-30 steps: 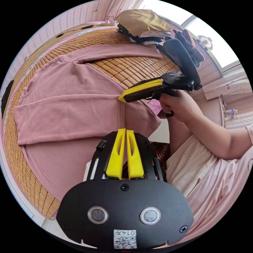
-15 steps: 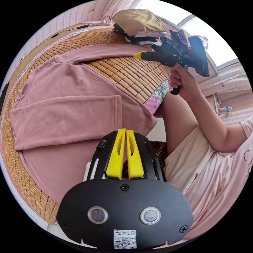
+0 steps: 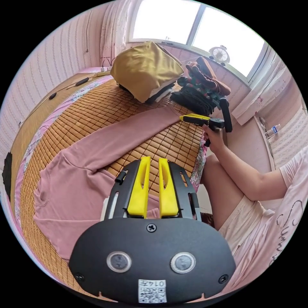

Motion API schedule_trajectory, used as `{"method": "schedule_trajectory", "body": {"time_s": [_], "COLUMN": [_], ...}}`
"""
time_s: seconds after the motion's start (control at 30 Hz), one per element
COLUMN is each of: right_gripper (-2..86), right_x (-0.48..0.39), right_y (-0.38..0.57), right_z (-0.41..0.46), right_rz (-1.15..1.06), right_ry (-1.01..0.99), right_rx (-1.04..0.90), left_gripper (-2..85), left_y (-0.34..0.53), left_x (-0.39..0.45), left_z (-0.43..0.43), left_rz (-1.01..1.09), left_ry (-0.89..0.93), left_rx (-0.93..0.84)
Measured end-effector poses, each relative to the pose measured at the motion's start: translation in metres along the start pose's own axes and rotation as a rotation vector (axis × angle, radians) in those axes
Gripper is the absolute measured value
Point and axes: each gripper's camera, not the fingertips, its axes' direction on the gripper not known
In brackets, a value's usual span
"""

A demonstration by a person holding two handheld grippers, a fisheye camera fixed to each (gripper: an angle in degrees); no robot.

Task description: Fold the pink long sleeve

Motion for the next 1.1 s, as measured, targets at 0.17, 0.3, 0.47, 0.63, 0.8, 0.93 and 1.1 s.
{"method": "schedule_trajectory", "body": {"time_s": [0.17, 0.3, 0.47, 0.63, 0.8, 0.93, 1.1], "right_gripper": [12.5, 11.0, 6.1, 2.8, 2.0, 1.7, 1.4], "right_x": [0.012, 0.018, 0.034, 0.049, 0.055, 0.056, 0.046], "right_y": [-0.006, -0.014, -0.020, -0.026, -0.033, -0.039, -0.046], "right_z": [0.013, 0.018, 0.020, 0.024, 0.026, 0.029, 0.033], "right_rz": [0.000, 0.007, 0.040, 0.078, 0.088, 0.083, 0.047], "right_ry": [-0.073, -0.077, -0.130, -0.166, -0.199, -0.216, -0.214], "right_rx": [-0.050, -0.069, -0.073, -0.086, -0.088, -0.093, -0.108], "left_gripper": [8.2, 9.2, 10.3, 11.8, 13.3, 10.9, 2.5], "left_y": [-0.061, -0.104, -0.147, -0.185, -0.197, -0.192, -0.186], "left_x": [0.012, 0.019, 0.015, 0.001, -0.008, -0.014, -0.012], "left_z": [0.043, 0.079, 0.118, 0.156, 0.181, 0.170, 0.151], "left_rz": [0.114, 0.166, 0.134, 0.044, -0.017, -0.051, -0.005], "left_ry": [-0.035, -0.048, -0.042, -0.086, -0.134, -0.067, -0.094], "left_rx": [-0.052, -0.060, -0.098, -0.166, -0.251, -0.200, -0.191]}}
